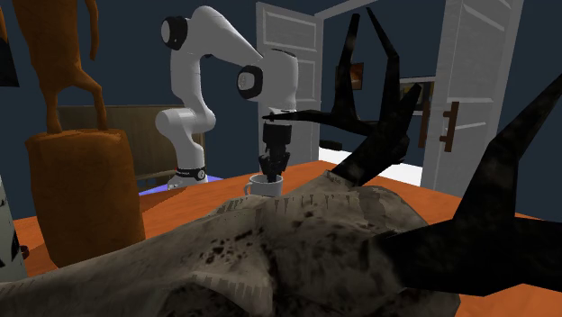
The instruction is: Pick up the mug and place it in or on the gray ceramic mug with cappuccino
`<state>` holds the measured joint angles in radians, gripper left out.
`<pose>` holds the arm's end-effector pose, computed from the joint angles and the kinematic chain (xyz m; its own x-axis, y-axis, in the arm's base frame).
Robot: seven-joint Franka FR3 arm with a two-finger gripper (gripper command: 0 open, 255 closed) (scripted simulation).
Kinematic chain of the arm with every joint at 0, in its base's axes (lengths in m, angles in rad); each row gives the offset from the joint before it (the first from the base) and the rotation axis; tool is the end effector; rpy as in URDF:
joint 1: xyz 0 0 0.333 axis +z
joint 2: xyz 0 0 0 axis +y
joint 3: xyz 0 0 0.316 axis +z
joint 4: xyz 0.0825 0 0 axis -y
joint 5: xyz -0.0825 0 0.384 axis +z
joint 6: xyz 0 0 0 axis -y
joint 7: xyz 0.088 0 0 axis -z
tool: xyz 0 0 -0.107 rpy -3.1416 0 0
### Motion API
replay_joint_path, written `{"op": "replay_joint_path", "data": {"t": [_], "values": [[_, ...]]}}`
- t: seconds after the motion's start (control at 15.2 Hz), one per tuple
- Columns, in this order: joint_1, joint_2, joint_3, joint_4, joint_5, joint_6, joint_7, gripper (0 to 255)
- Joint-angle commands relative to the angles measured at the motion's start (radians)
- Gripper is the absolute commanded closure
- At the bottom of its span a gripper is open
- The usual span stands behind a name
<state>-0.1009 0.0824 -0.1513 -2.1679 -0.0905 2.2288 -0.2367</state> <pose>0.5267 -0.1380 0.3558 0.9983 0.0394 -0.0419 0.0424 -0.9963 0.0750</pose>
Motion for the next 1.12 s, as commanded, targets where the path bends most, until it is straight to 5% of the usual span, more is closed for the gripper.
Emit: {"op": "replay_joint_path", "data": {"t": [0.0, 1.06], "values": [[0.0, 0.0, 0.0, 0.0, 0.0, 0.0, 0.0, 255], [0.003, -0.08, 0.002, 0.089, -0.004, -0.168, -0.006, 255]]}}
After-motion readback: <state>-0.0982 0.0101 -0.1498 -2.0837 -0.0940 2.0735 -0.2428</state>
